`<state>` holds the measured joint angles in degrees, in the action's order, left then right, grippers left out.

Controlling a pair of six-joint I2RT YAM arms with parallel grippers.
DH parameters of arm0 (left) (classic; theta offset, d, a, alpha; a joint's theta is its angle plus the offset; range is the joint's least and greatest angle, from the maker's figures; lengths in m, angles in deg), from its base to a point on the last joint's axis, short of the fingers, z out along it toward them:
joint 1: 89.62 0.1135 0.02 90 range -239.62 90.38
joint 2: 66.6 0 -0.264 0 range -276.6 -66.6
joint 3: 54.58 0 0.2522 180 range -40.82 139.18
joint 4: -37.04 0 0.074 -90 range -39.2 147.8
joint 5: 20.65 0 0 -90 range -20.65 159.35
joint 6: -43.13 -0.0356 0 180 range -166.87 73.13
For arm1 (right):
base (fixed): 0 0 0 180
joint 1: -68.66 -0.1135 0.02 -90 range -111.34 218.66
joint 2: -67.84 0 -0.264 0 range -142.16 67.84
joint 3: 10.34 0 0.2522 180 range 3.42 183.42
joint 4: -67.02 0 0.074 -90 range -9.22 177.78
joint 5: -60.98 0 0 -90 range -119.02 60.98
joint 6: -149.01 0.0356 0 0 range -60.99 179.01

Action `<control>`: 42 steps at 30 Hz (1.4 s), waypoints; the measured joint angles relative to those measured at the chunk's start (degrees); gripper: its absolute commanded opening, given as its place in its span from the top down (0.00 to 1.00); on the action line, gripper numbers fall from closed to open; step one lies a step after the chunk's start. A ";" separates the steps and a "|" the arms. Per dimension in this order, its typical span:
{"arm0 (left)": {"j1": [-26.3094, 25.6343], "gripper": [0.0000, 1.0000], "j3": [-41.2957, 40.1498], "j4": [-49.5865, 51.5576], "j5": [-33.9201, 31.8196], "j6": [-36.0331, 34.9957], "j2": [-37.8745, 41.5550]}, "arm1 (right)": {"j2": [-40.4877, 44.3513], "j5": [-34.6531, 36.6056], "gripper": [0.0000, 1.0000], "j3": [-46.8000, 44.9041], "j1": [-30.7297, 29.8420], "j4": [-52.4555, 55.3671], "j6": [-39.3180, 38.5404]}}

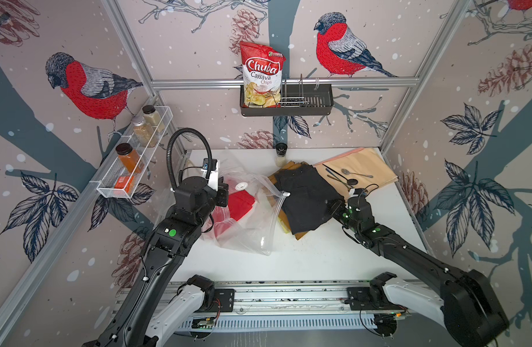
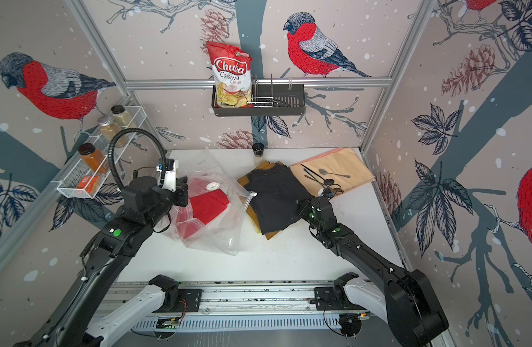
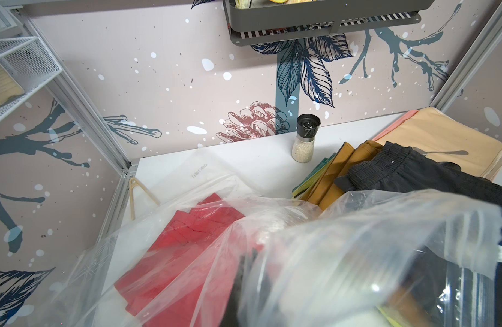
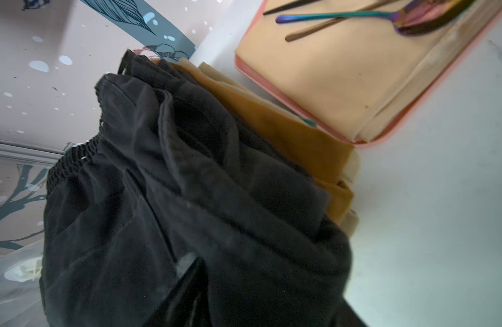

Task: Take the trousers out of the vacuum bag
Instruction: Place the trousers at the center of the board.

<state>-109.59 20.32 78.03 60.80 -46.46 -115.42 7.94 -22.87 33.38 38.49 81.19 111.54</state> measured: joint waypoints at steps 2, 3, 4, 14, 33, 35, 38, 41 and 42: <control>0.00 1.00 0.37 0.00 0.85 0.00 -0.44 | 2.27 4.33 0.39 3.45 -3.45 5.81 0.26; 0.00 1.00 0.50 0.00 0.92 -0.02 -0.61 | 3.21 6.40 0.39 4.94 -5.14 7.91 0.35; 0.00 1.00 0.68 0.00 0.98 -0.02 -0.74 | 4.24 9.16 0.40 6.86 -7.43 10.64 0.83; 0.00 1.00 3.08 0.09 1.03 -1.07 -1.84 | 1.84 27.56 0.40 18.80 -23.80 28.13 6.40; 0.00 1.00 4.26 4.55 4.55 -4.92 4.13 | -22.16 0.74 0.90 21.53 -6.93 -4.44 -5.70; 0.00 1.00 4.50 5.22 4.85 -4.90 4.39 | -24.55 -3.82 0.90 22.56 -7.32 -7.06 -5.70; 0.00 1.00 4.61 6.08 5.22 -4.92 4.63 | -28.22 -7.96 0.90 23.85 -7.72 -10.47 -5.66; 0.00 1.00 4.66 6.47 5.33 -4.94 4.81 | -32.41 -10.62 0.91 24.87 -7.10 -13.11 -5.46; 0.00 1.00 4.66 6.47 5.35 -4.94 4.90 | -34.07 -11.50 0.91 25.27 -6.62 -13.92 -5.14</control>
<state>-109.59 24.98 84.50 66.15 -51.40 -110.52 -26.13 -34.36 58.65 31.87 67.26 106.40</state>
